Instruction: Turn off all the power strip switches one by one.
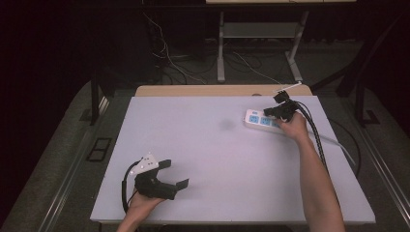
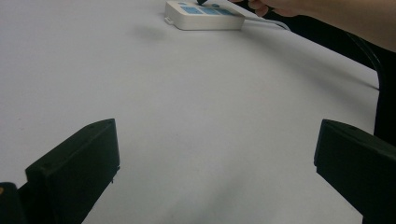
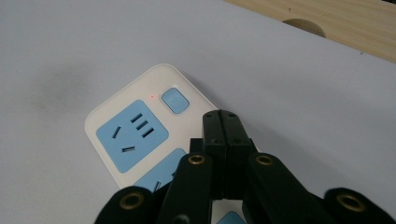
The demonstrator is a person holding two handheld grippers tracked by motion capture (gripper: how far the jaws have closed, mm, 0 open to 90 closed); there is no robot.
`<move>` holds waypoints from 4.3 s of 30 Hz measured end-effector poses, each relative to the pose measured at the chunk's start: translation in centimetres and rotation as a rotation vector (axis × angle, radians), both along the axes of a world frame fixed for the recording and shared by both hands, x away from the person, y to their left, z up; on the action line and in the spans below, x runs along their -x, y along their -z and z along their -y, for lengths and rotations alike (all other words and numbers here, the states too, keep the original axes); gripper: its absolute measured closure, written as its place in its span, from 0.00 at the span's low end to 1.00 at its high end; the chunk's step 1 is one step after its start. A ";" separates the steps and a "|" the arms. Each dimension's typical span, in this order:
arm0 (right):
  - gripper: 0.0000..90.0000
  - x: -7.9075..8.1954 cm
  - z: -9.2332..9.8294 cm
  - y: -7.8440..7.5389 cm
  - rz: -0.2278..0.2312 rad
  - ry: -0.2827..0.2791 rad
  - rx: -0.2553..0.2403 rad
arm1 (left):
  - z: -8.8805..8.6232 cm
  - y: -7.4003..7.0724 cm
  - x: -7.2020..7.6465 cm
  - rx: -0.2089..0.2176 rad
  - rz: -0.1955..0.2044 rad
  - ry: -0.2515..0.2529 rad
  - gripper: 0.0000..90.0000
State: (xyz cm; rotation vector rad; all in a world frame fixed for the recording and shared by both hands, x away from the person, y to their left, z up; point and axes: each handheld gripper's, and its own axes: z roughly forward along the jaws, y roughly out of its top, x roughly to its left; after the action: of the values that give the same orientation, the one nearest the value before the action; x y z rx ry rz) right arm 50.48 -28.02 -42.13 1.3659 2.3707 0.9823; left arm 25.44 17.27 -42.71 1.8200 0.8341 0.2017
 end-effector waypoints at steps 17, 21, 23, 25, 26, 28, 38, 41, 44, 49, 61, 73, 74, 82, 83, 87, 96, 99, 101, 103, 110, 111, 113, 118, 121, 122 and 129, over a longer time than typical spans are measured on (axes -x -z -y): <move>1.00 0.3 0.5 0.1 -0.024 0.040 -0.004 | 0.0 0.0 0.1 0.003 0.002 -0.003 0.00; 1.00 0.3 0.7 0.1 -0.028 0.039 -0.024 | -0.1 0.0 0.0 0.002 -0.001 -0.006 0.00; 1.00 0.2 0.8 0.2 -0.029 0.035 -0.033 | 0.0 0.0 0.0 0.003 -0.002 -0.006 0.00; 1.00 0.2 0.8 0.2 -0.031 0.036 -0.035 | 0.0 0.0 0.0 0.002 -0.002 -0.005 0.00; 1.00 0.2 0.8 0.2 -0.032 0.037 -0.034 | 0.0 0.0 0.0 0.003 -0.002 -0.005 0.00; 1.00 0.2 0.8 0.2 -0.033 0.039 -0.036 | 0.0 0.0 0.0 0.004 -0.002 -0.005 0.00; 1.00 0.1 0.5 -0.1 -0.045 0.046 -0.011 | -0.1 0.0 -0.1 0.004 -0.004 -0.004 0.00; 1.00 0.2 0.3 -0.6 -0.020 0.037 0.009 | -0.1 0.0 -0.1 0.009 -0.005 -0.006 0.00; 1.00 0.1 -0.2 -1.3 -0.024 0.009 0.046 | -0.1 0.1 -0.1 0.010 -0.006 -0.007 0.00; 1.00 -0.1 -1.2 -2.7 0.004 -0.020 0.048 | -0.1 0.0 -0.1 0.009 -0.005 -0.005 0.00; 1.00 -0.9 -2.6 -2.8 -0.003 -0.017 0.012 | -0.2 0.0 0.0 0.013 -0.001 -0.005 0.00; 1.00 -1.5 -3.3 -1.1 -0.029 -0.002 -0.016 | -0.2 0.0 0.0 0.015 -0.001 -0.003 0.00; 1.00 -1.5 -3.5 -0.9 -0.036 -0.001 -0.014 | -0.2 0.0 0.0 0.015 0.000 -0.003 0.00; 1.00 -1.6 -3.7 -0.2 -0.034 0.007 -0.015 | -0.2 0.0 -0.1 0.009 0.000 0.001 0.00; 1.00 -1.6 -3.7 -0.2 -0.033 0.005 -0.015 | -0.2 0.0 -0.1 0.009 0.001 0.000 0.00; 1.00 -1.7 -3.5 -0.1 -0.045 0.019 -0.042 | -0.2 0.0 -0.1 0.010 -0.001 -0.002 0.00; 1.00 -1.6 -3.1 0.2 -0.060 0.051 -0.091 | -0.1 0.0 0.0 0.003 0.000 0.004 0.00; 1.00 -1.6 -3.1 0.2 -0.061 0.052 -0.092 | 0.0 0.0 0.0 0.002 0.000 0.005 0.00; 1.00 -1.6 -3.2 0.2 -0.054 0.050 -0.083 | 0.0 0.0 0.1 0.005 0.002 0.005 0.00; 1.00 -1.4 -3.2 0.3 -0.048 0.041 -0.082 | -0.1 -0.1 0.0 0.004 0.004 0.003 0.00; 1.00 -1.1 -2.8 0.6 -0.024 0.037 -0.107 | 0.0 0.0 -0.1 -0.001 0.000 0.006 0.00; 1.00 -1.1 -2.8 0.7 -0.020 0.035 -0.110 | 0.0 0.1 -0.1 -0.001 0.000 0.008 0.00; 1.00 -1.1 -2.8 0.7 -0.020 0.035 -0.109 | 0.1 0.1 -0.1 -0.002 -0.001 0.008 0.00; 1.00 -1.2 -2.8 0.6 -0.020 0.019 -0.099 | 0.0 0.0 -0.1 -0.001 0.001 0.005 0.00; 1.00 -1.2 -2.8 0.5 -0.016 0.007 -0.089 | -0.1 0.0 -0.1 0.001 -0.001 0.001 0.00; 1.00 -1.2 -2.9 0.4 -0.010 0.002 -0.067 | -0.1 0.0 -0.1 0.003 -0.001 0.001 0.00; 1.00 -0.2 -1.8 -2.2 0.052 -0.022 -0.074 | -0.3 0.1 -0.2 0.012 -0.006 -0.011 0.00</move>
State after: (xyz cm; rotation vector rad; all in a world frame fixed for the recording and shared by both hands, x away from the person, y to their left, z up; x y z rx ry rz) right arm 50.72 -26.24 -39.97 1.3257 2.3384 1.1084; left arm 25.69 17.59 -42.79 1.8058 0.8481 0.1974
